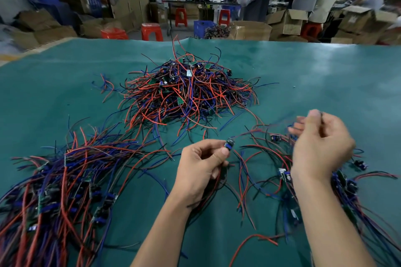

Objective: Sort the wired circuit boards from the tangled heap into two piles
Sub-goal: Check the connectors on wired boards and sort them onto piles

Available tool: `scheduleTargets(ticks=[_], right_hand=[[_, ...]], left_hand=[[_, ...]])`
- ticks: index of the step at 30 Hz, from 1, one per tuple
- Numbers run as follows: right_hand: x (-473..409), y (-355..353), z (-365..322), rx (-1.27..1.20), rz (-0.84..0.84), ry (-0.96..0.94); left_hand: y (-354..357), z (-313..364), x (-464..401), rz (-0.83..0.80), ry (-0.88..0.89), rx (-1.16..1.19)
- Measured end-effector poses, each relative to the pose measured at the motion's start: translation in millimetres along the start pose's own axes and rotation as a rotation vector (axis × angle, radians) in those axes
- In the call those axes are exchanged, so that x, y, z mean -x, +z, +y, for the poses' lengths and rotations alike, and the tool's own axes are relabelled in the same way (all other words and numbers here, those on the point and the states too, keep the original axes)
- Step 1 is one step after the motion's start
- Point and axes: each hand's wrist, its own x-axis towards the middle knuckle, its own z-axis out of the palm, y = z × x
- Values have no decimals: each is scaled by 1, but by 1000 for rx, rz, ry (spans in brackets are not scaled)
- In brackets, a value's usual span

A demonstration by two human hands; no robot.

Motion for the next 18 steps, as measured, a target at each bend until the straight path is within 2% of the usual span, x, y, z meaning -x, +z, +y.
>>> scheduleTargets(ticks=[2, 4, 6, 8, 14, 18], right_hand=[[5, 2, -2, 25, -93, 60], [25, 9, -4, 100, -424, 112], [48, 15, -5, 248, -784, 51], [59, 18, -6, 288, -935, -39], [46, 14, -2, 276, -926, -144], [40, 14, 1, 280, -788, -150]], left_hand=[[0, -1, -2, 44, -5, 63], [1, -1, -1, 49, -14, 99], [1, -1, 0, 18, 0, 93], [1, 0, 1, -8, 27, 57], [1, 0, 0, 45, -38, -62], [4, 3, 3, -22, -74, -151]])
